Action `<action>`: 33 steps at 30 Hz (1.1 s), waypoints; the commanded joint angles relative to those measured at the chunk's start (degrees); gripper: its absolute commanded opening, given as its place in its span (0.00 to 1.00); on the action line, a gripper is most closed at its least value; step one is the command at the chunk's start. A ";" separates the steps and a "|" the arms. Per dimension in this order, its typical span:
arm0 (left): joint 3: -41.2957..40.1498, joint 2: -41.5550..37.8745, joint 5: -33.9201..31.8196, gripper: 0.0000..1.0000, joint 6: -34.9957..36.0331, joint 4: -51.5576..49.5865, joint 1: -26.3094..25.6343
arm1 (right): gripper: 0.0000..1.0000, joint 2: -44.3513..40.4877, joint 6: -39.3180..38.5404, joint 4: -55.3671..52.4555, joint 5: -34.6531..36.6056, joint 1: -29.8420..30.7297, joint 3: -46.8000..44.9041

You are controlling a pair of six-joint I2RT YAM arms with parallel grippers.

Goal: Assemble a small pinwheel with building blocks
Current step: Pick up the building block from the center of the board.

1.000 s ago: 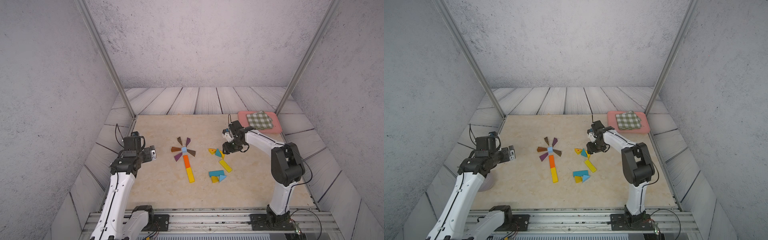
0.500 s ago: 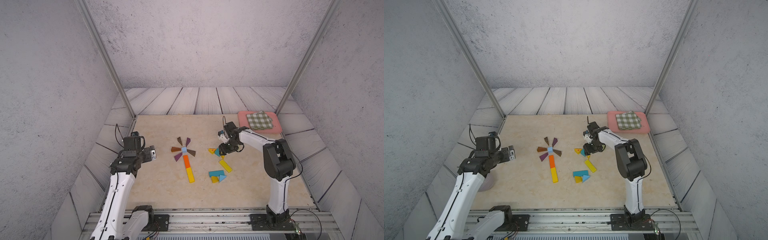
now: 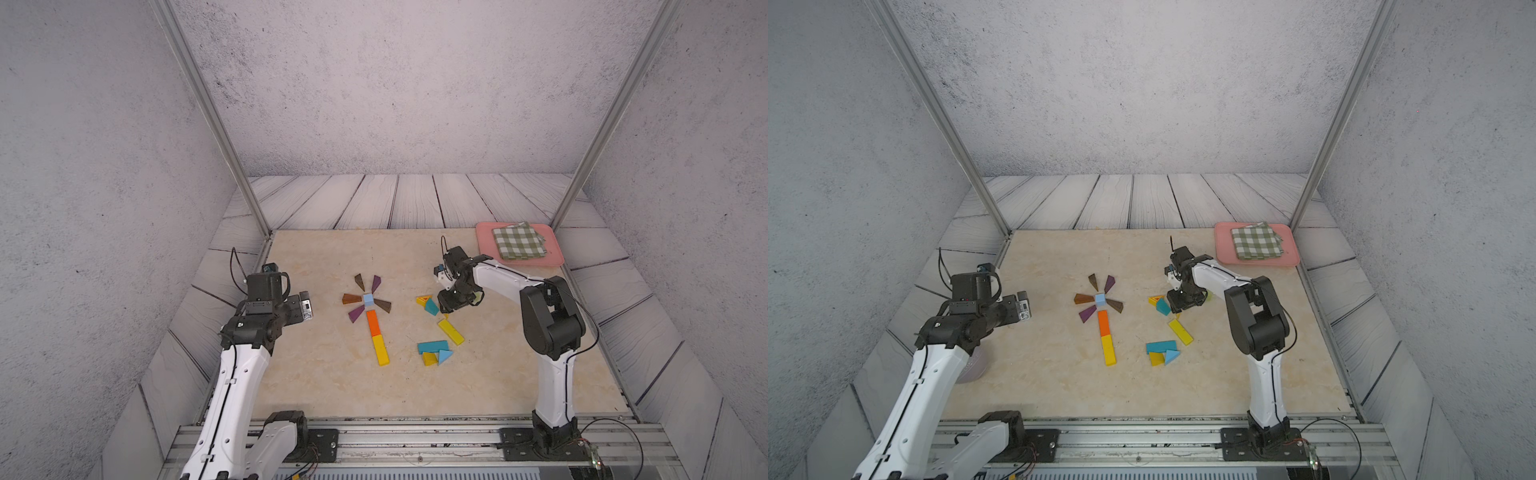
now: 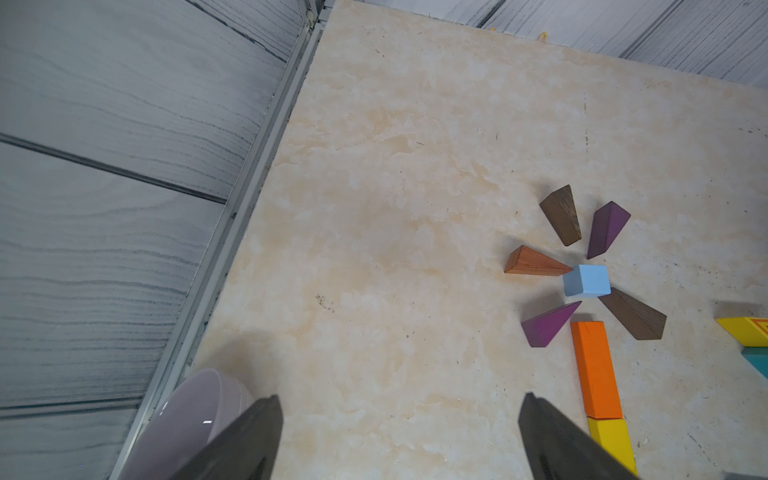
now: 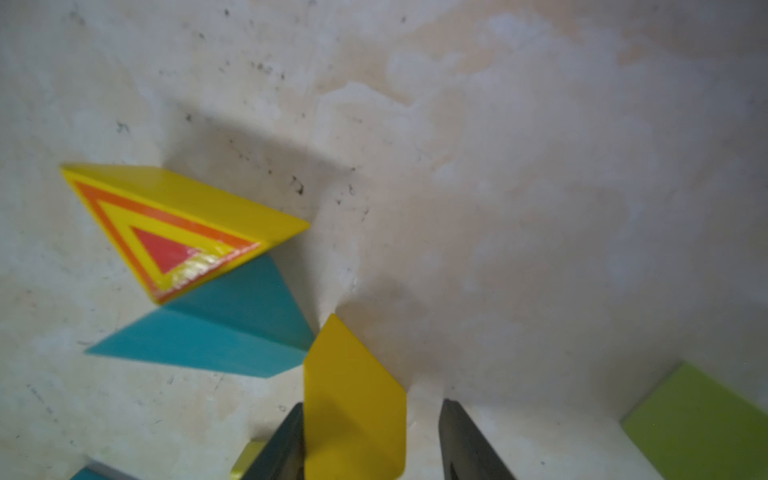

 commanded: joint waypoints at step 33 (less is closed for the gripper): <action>-0.19 -0.03 0.48 0.96 0.69 -0.55 1.05 | 0.15 -11.35 1.88 1.41 0.50 -0.80 -7.27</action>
